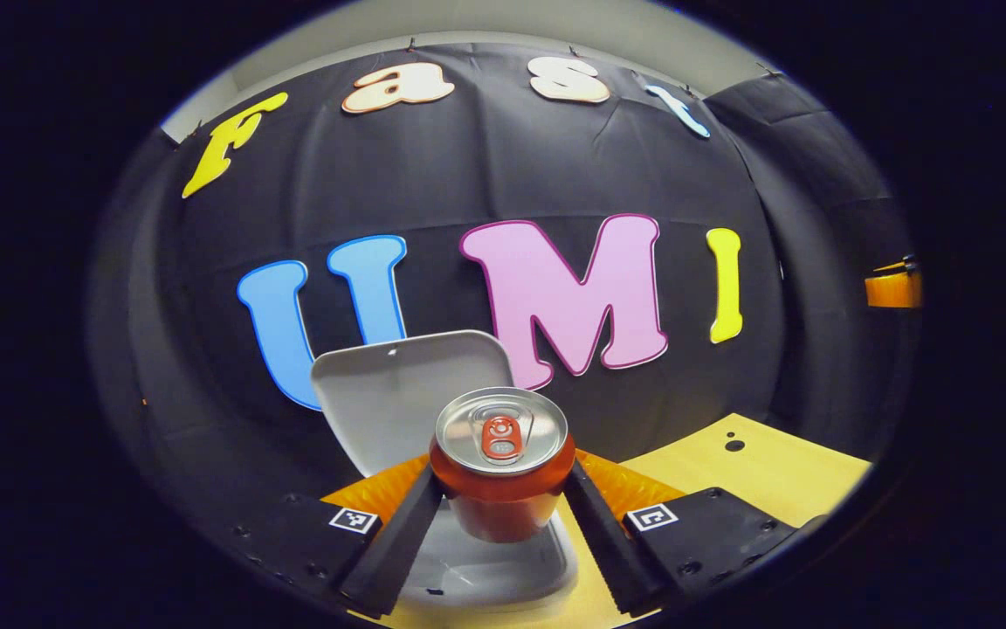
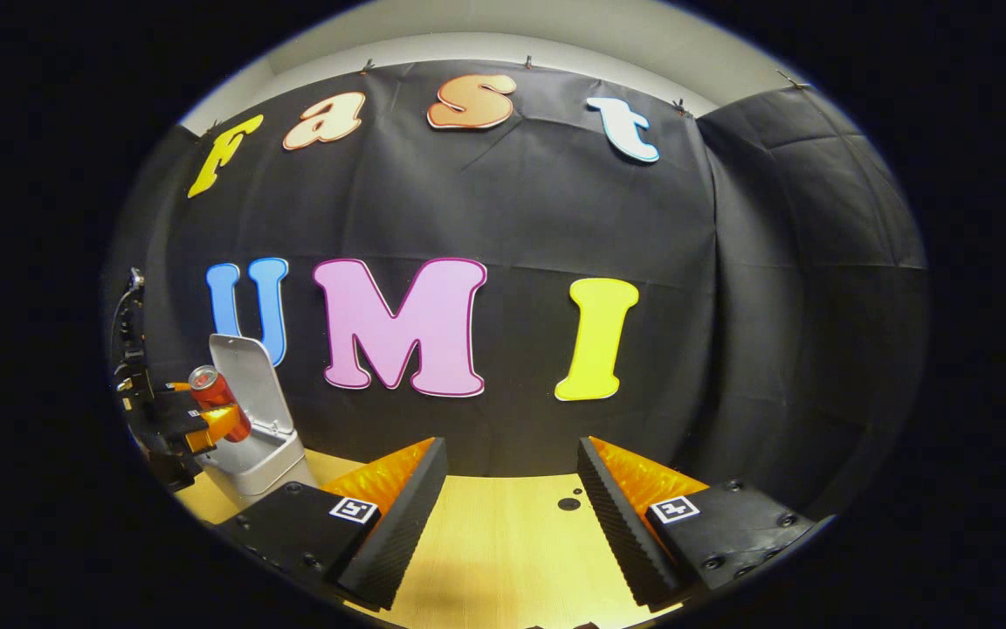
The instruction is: Press the lid of the desktop garbage bin to open it, pick up the crumpled paper on the desktop and throw it into the bin, then pick up the pop can on the desktop and drop it into the bin, and finally close the garbage bin lid.
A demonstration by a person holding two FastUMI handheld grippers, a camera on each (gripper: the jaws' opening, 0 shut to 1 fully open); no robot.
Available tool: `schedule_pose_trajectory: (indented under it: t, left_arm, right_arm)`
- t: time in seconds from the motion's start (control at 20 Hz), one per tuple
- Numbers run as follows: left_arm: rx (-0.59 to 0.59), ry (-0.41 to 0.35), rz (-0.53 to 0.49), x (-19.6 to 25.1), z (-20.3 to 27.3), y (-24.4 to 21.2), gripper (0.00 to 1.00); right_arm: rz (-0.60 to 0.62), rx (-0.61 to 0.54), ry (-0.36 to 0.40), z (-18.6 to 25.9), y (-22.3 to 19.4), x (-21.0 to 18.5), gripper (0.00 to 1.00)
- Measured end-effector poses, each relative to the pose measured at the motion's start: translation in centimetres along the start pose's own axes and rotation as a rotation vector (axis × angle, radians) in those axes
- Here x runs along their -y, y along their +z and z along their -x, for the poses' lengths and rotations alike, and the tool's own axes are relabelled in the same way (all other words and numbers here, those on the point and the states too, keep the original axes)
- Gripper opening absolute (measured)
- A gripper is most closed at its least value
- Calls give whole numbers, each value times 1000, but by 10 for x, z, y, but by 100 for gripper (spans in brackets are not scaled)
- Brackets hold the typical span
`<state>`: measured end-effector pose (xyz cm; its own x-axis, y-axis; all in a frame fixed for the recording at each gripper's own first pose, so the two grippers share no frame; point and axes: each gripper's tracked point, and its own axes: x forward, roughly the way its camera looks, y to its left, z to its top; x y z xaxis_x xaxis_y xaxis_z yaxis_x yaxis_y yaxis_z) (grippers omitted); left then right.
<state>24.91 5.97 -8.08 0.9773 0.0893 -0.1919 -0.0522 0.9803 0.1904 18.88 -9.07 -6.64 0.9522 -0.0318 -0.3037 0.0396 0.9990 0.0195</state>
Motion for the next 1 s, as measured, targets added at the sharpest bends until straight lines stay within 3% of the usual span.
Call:
schedule_pose_trajectory:
  t: [0.2, 0.55, 0.75, 1.0]
  left_arm:
    - [-37, 36, -5, -34, -8, -21, 88]
    - [-101, 61, 87, -42, -11, -55, 89]
    - [-93, 90, 70, -52, -6, -51, 94]
    - [-59, 135, 73, -67, 6, -22, 94]
  right_arm:
    - [8, 6, 6, 6, 0, -5, 96]
    - [9, 26, 29, -2, 4, -15, 96]
    - [7, 3, 55, -8, -7, -22, 97]
    - [11, 6, 104, -18, -7, -35, 97]
